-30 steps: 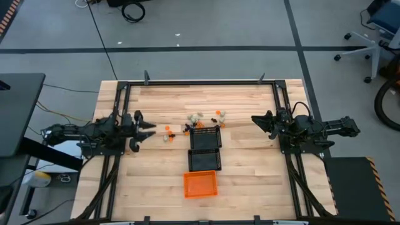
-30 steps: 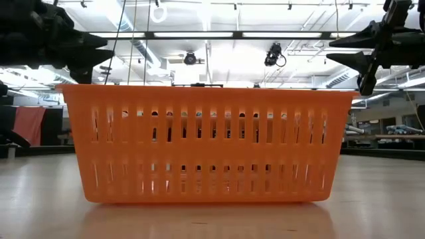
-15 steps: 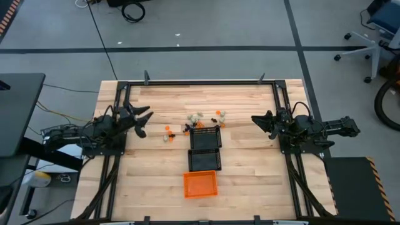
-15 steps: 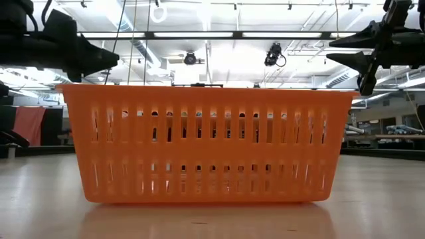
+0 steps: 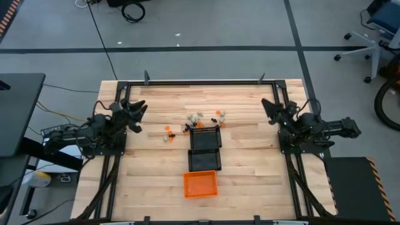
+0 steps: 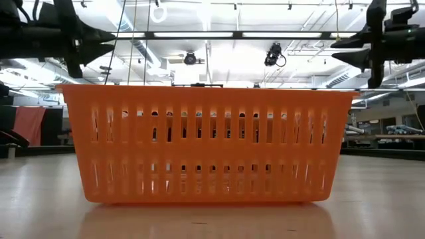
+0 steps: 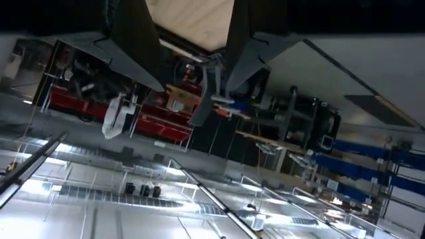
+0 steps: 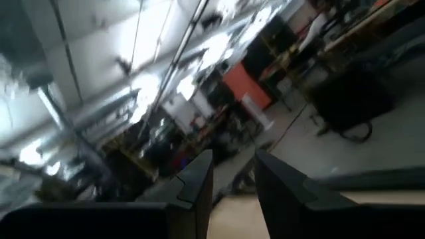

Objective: Sort Halloween decoration
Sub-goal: Put the orange pumpkin toy into the top black bin

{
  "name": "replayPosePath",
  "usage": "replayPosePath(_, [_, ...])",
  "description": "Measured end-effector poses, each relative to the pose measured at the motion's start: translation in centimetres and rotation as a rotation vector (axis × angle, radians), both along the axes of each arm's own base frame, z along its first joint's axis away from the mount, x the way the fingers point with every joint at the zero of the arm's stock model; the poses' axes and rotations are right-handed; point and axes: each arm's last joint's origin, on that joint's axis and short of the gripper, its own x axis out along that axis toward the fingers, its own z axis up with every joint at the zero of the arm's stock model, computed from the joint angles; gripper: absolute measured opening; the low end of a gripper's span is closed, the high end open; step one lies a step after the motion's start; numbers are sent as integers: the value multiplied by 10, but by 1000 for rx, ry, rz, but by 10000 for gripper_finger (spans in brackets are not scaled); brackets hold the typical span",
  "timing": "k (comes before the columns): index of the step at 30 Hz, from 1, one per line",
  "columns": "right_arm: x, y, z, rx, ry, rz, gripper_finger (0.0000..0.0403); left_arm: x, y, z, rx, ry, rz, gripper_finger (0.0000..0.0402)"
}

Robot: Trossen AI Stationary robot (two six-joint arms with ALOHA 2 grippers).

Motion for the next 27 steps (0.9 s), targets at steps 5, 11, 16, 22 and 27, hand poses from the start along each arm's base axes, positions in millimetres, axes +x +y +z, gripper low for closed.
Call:
replayPosePath(5, [-4,-3,6,23,-87,-52,115,-1,0,2,-27,-39,-15,162])
replayPosePath(11, [-6,-6,8,80,-168,-64,115,-2,0,5,-116,-146,-57,162])
replayPosePath(16, [-6,-8,8,124,-220,-81,115,-4,1,6,-111,-148,9,162])
replayPosePath(22, [-1,-8,6,120,-195,-32,115,-5,1,9,-151,-208,9,162])
replayPosePath(27, [9,-8,0,156,-124,-24,115,-7,4,8,-288,-303,51,162])
